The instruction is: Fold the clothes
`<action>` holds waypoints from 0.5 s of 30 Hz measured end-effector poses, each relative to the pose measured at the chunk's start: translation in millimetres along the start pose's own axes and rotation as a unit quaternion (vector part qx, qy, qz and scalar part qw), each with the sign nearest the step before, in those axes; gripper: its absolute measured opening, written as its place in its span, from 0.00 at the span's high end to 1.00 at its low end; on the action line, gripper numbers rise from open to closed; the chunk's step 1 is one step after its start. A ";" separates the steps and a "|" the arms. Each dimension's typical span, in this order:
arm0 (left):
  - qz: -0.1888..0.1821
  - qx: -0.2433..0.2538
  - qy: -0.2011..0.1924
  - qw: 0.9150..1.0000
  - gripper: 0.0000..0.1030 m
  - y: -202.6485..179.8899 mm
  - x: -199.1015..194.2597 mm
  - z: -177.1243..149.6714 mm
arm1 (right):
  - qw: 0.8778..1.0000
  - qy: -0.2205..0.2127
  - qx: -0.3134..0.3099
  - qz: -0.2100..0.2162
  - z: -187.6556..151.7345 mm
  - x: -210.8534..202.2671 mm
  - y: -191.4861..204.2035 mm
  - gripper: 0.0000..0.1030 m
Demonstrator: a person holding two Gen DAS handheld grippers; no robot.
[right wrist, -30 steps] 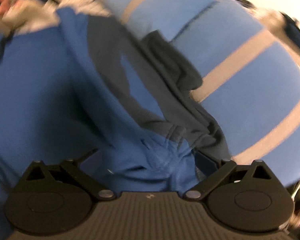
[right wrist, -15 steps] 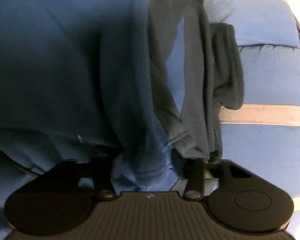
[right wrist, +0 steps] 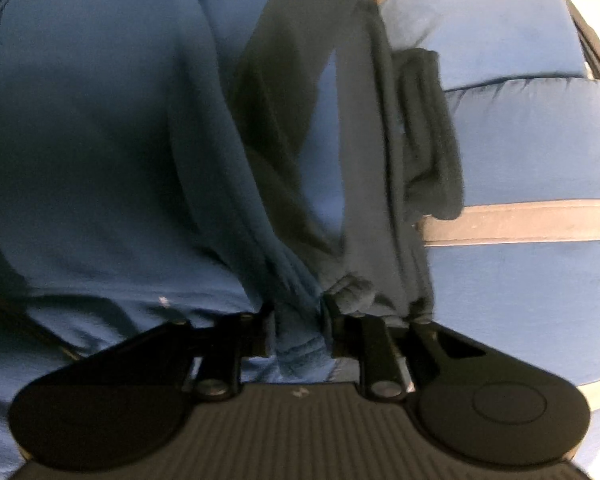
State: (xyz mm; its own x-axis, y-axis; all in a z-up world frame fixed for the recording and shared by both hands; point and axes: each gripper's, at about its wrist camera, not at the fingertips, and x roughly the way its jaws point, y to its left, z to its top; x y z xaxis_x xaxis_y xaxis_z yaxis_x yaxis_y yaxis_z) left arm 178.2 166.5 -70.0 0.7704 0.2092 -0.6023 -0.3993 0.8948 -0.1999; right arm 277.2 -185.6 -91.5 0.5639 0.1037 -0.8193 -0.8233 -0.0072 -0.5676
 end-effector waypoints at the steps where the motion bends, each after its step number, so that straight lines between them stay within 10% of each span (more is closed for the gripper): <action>1: 0.001 -0.001 0.000 1.000 0.20 0.3 -0.1 0.0 | 1.000 0.001 -0.001 0.002 -0.8 1.2 1.1 0.59; 15: 0.000 0.001 0.006 1.000 0.20 1.5 1.6 1.2 | 0.999 0.017 -0.020 0.034 -10.8 17.2 17.0 0.40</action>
State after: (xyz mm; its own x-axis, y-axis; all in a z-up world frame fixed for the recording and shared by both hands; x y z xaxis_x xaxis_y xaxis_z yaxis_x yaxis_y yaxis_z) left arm 179.4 168.7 -70.2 0.7649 0.2046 -0.6108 -0.3977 0.8959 -0.1979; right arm 273.7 -194.7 -116.1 0.5091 0.0676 -0.8581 -0.8569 -0.0534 -0.5126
